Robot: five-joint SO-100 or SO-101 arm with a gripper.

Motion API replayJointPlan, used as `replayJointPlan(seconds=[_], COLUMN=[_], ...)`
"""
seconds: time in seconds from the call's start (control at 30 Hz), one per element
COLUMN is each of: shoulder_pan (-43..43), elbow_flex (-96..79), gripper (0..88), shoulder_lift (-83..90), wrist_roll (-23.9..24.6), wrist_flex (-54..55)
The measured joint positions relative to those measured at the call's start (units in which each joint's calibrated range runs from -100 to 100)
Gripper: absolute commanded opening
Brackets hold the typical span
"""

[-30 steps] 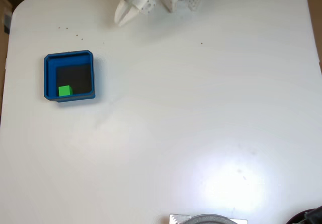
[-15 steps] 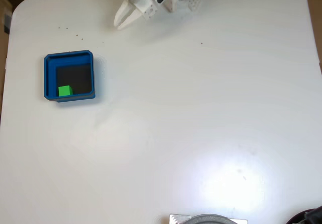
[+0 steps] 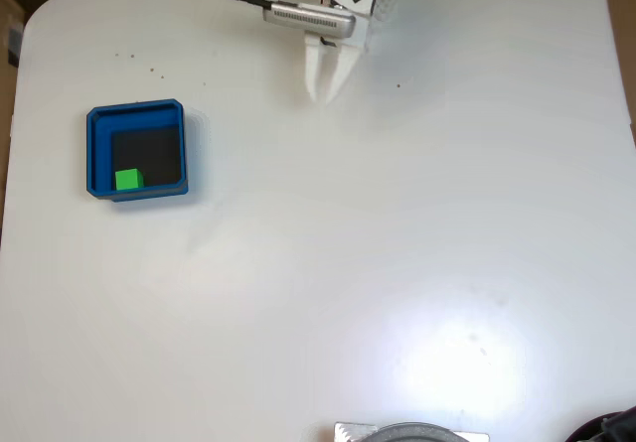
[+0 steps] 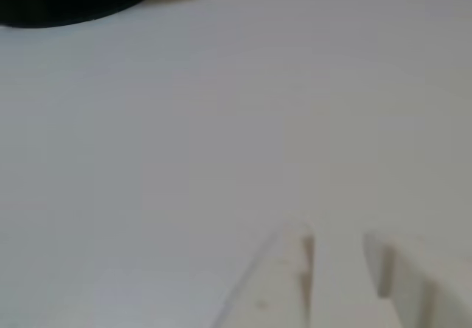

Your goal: Pick up green cube and drop it in the blue box

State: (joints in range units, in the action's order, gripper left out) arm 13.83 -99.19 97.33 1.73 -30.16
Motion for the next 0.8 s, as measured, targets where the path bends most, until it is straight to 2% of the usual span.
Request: replayJointPlan(seconds=[0.3, 0.8], shoulder_pan=[-14.08, -19.27], elbow_flex=[0.0, 0.0], gripper=[2.3, 2.3], shoulder_lift=[0.0, 0.0], wrist_roll=[0.0, 0.05], wrist_flex=[0.0, 0.0])
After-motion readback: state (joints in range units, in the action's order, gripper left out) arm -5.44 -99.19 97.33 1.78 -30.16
